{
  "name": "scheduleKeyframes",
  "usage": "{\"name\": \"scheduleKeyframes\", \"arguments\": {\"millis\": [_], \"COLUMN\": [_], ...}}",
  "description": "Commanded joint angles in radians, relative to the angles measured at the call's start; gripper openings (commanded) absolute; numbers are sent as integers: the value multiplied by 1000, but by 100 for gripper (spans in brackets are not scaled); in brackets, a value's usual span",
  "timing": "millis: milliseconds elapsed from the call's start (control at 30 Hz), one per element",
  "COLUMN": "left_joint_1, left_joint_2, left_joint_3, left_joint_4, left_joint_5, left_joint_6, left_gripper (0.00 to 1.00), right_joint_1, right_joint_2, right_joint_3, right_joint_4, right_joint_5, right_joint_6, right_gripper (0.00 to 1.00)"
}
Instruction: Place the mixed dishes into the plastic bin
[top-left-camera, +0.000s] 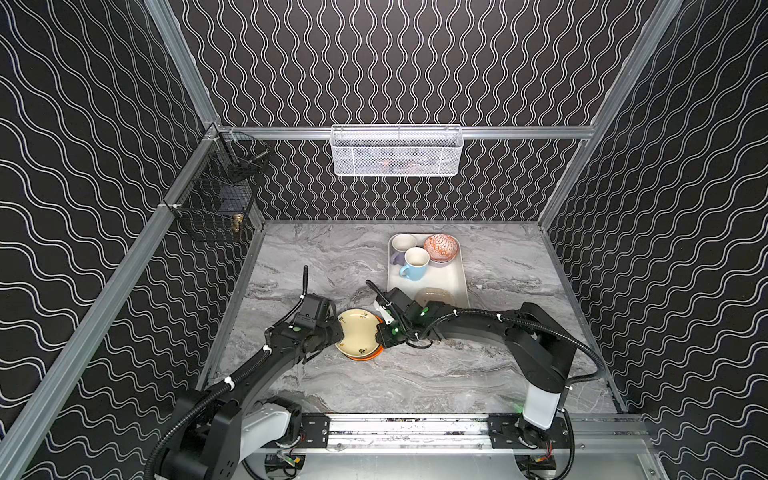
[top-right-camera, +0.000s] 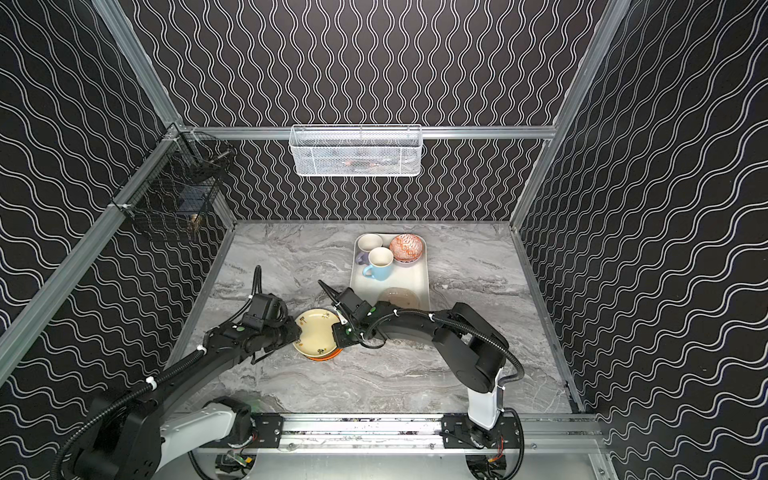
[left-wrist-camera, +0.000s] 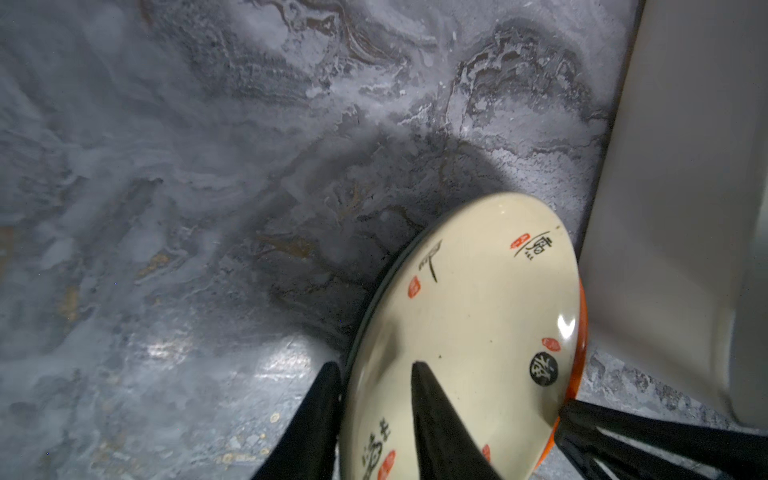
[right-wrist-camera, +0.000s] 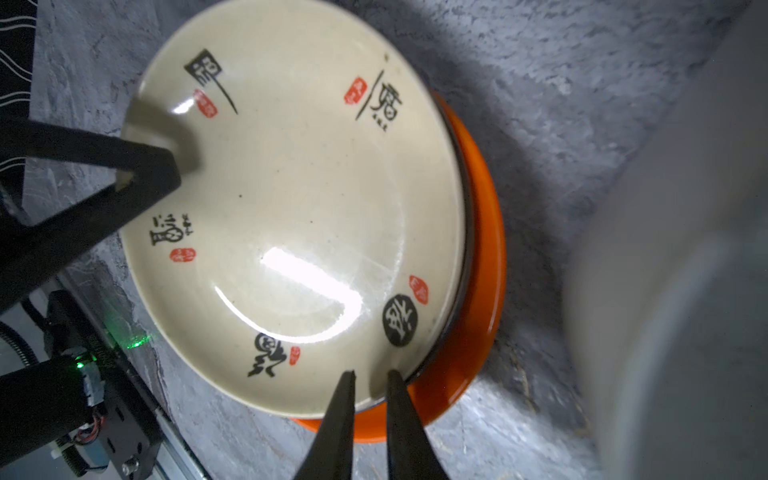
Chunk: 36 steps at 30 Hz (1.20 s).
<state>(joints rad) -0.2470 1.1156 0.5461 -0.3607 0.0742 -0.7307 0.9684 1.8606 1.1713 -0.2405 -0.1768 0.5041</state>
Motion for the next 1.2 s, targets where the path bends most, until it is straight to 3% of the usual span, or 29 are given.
{"name": "scheduleKeyframes", "arguments": {"millis": [0,233,300,400,1167], "left_joint_1": [2,2,2,1,1], "left_joint_2": [-6,22,26,28,-1], "left_joint_3": [12,3,4,12,48], "left_joint_4": [-28,-30,-34,-44,-118], "left_joint_5": [-31,-39,-38,-42,-23], "left_joint_6": [10,15,14,16,30], "left_gripper": [34,33,22,14,8], "right_joint_1": [-3,-17,-22,-28,-63], "right_joint_2": [-11,-20,-25,-34,-102], "right_joint_3": [-7,-39,-47,-57,-117], "right_joint_4": [31,56,63,72,90], "right_joint_5": [-15,-34,-39,-45,-63], "right_joint_6": [-15,-19,-18,-19,-29], "right_gripper": [18,18,18,18,20]}}
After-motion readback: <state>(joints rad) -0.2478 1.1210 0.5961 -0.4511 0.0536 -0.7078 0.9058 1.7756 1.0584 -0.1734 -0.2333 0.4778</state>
